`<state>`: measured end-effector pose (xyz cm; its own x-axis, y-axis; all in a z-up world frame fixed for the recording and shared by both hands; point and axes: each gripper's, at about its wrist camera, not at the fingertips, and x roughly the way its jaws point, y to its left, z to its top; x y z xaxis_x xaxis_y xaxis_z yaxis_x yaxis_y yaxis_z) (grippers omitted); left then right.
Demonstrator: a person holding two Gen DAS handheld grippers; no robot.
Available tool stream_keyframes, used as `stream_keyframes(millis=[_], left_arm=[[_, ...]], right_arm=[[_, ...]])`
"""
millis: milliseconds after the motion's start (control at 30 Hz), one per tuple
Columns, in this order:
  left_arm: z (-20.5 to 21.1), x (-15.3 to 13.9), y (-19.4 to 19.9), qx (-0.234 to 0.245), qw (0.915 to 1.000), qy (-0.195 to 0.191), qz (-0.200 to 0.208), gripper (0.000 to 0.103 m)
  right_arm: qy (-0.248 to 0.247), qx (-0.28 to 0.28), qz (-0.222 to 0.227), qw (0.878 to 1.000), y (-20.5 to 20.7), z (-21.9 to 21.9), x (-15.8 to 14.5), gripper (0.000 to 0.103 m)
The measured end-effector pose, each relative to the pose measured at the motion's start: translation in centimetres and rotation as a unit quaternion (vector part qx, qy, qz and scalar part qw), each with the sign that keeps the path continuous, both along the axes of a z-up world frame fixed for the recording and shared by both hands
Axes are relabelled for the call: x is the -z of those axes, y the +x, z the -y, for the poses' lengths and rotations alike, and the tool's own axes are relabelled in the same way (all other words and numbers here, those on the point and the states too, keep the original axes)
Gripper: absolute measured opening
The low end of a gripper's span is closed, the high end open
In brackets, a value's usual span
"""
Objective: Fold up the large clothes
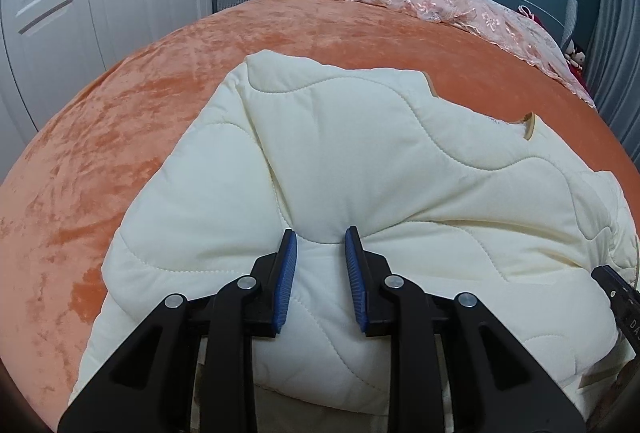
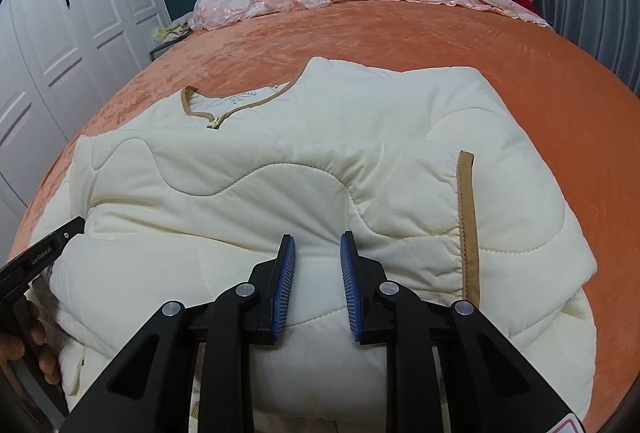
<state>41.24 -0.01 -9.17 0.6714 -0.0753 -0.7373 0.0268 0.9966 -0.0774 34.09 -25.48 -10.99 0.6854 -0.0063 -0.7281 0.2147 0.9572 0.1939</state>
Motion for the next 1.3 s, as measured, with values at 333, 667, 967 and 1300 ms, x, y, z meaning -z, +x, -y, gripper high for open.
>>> stream_keyframes(millis=[333, 667, 967, 1300], left_arm=[[0.9, 0.9, -0.6, -0.008, 0.9988, 0.031, 0.038, 0.024], [1.1, 1.4, -0.9, -0.013, 0.9977, 0.039, 0.053, 0.024], [0.7, 0.6, -0.5, -0.008, 0.9992, 0.022, 0.033, 0.024], [-3.9, -7.8, 7.7, -0.019, 0.9988, -0.046, 0.007, 0.042]], right_arm=[[0.003, 0.005, 0.028, 1.0, -0.4, 0.1, 0.9, 0.019], [0.013, 0.007, 0.05, 0.999, -0.8, 0.5, 1.3, 0.019], [0.022, 0.007, 0.033, 0.999, -0.5, 0.7, 0.3, 0.02], [0.112, -0.045, 0.083, 0.989, 8.0, -1.5, -9.3, 0.053]])
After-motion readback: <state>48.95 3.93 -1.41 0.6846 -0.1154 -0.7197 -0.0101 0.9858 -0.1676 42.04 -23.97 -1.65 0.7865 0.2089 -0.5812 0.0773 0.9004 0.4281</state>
